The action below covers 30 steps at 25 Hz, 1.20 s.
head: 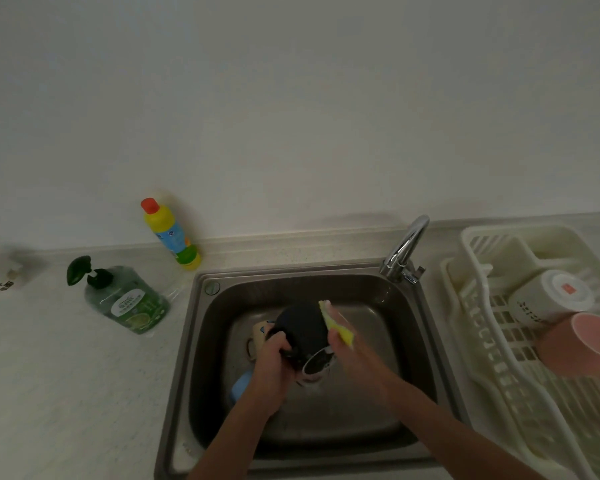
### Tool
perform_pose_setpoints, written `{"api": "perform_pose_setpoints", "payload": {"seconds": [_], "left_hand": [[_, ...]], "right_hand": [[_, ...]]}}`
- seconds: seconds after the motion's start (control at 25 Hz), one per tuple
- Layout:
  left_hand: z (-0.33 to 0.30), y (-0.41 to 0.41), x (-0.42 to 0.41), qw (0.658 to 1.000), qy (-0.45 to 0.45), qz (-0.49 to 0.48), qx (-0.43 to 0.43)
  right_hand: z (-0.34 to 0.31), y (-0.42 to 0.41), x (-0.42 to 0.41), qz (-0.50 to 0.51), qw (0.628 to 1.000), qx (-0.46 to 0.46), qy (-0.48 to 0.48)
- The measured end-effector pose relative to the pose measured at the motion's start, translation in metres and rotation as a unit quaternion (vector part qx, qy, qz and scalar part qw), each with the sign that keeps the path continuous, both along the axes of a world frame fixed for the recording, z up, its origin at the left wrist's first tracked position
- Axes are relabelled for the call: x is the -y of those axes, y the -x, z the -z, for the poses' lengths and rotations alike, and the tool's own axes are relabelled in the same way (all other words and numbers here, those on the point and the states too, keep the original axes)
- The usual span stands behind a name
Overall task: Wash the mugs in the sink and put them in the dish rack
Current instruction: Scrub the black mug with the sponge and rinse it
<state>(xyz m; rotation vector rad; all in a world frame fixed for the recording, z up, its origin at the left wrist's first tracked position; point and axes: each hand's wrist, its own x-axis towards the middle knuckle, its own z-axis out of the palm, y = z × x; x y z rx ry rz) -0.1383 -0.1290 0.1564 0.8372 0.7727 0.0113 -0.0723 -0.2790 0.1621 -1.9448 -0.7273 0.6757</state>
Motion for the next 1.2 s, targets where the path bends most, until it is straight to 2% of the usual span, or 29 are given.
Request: {"api": "perform_pose_setpoints", "payload": {"seconds": [0.04,0.16,0.24,0.28,0.44,0.48,0.56,0.6,0.64,0.72,0.76,0.84,0.88,1.0,1.04,1.12,1.2], "left_hand": [[0.001,0.001,-0.001,1.000,-0.008,0.004,0.000],[0.005,0.006,-0.005,0.997,-0.048,0.053,-0.007],[0.004,0.008,-0.006,0.996,-0.054,0.076,0.001],[0.003,0.009,-0.006,0.996,-0.054,0.065,0.005],[0.000,0.013,-0.010,0.999,-0.041,-0.005,0.010],[0.003,0.012,-0.012,0.999,-0.050,-0.010,0.006],[0.003,0.012,-0.013,0.998,-0.062,0.012,0.000],[0.001,0.013,-0.011,0.997,-0.066,0.032,-0.001],[0.000,0.014,-0.010,0.997,-0.065,0.045,-0.004],[-0.002,0.018,-0.009,0.999,-0.016,0.039,0.022],[-0.004,0.018,-0.010,0.999,-0.001,0.025,0.034],[-0.009,0.015,-0.012,0.999,-0.012,0.003,0.050],[-0.008,0.013,-0.013,0.998,-0.030,0.004,0.047],[-0.007,0.009,-0.011,0.994,-0.096,0.040,0.026],[-0.007,0.010,-0.008,0.992,-0.102,0.062,0.028],[-0.010,0.011,-0.005,0.994,-0.078,0.072,0.039],[-0.014,0.014,-0.003,0.997,-0.038,0.044,0.054]], "right_hand": [[0.001,0.005,-0.004,-0.003,1.000,0.012,-0.008],[0.002,0.008,-0.016,-0.081,0.989,0.125,0.011],[-0.008,-0.001,-0.019,-0.077,0.993,0.087,-0.012],[-0.013,-0.006,-0.016,-0.062,0.997,0.040,-0.031],[-0.017,0.003,-0.009,-0.043,0.999,-0.015,-0.022],[-0.010,0.008,-0.012,-0.052,0.998,0.006,-0.020],[-0.006,0.016,-0.018,-0.091,0.990,0.108,0.020],[-0.008,0.014,-0.021,-0.097,0.987,0.122,0.037],[-0.014,0.009,-0.023,-0.089,0.990,0.107,0.031],[-0.016,-0.004,-0.017,-0.060,0.998,0.016,-0.028],[-0.020,-0.009,-0.016,-0.040,0.999,-0.020,-0.024],[-0.019,-0.004,-0.010,-0.042,0.998,-0.031,-0.038],[-0.019,0.001,-0.011,-0.046,0.998,-0.019,-0.040],[-0.021,0.011,-0.019,-0.089,0.984,0.149,0.033],[-0.025,0.008,-0.021,-0.085,0.981,0.169,0.047],[-0.030,-0.004,-0.020,-0.063,0.992,0.113,0.007],[-0.033,-0.012,-0.013,-0.020,0.998,-0.035,-0.052]]}}
